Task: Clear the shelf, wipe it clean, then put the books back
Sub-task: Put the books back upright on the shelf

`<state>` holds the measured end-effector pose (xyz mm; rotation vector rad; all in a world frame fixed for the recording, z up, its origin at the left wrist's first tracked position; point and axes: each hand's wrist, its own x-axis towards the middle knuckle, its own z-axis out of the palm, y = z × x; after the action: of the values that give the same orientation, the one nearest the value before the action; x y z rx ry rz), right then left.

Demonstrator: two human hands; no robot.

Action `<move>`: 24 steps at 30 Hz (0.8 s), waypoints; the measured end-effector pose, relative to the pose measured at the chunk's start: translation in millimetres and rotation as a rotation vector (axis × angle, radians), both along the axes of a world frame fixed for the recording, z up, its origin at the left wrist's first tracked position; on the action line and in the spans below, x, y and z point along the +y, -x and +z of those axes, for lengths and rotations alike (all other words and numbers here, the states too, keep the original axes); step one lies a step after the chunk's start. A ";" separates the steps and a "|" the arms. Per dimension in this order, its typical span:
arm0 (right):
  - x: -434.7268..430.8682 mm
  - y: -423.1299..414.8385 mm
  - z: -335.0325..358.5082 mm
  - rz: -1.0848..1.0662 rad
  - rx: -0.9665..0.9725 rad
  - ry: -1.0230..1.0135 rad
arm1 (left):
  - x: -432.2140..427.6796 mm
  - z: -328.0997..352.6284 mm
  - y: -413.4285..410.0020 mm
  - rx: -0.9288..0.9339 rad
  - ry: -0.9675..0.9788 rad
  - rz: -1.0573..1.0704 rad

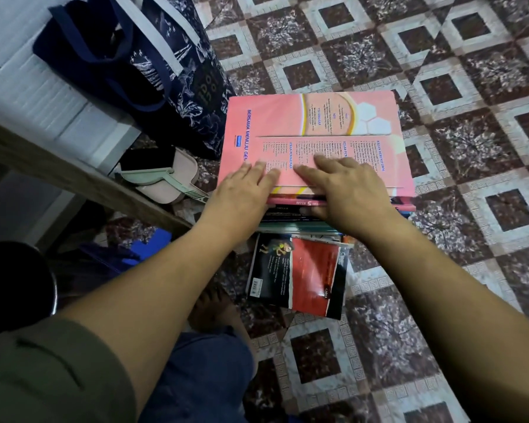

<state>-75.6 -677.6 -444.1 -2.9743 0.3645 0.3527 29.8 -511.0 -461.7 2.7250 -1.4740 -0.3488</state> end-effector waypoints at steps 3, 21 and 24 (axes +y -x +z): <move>-0.5 5.4 -7.7 -0.016 -0.073 0.008 | 1.9 -4.0 2.7 -0.041 -0.035 -0.023; 6.9 10.1 -31.1 0.062 -0.078 0.182 | 3.7 -12.1 11.8 -0.147 -0.121 -0.003; 7.7 13.6 -30.2 0.061 -0.062 0.179 | 6.4 -17.3 13.1 -0.249 -0.058 -0.017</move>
<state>-89.2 -670.0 -474.2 -3.1687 0.3153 0.2453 16.7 -504.6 -478.9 2.8914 -1.5646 -0.0543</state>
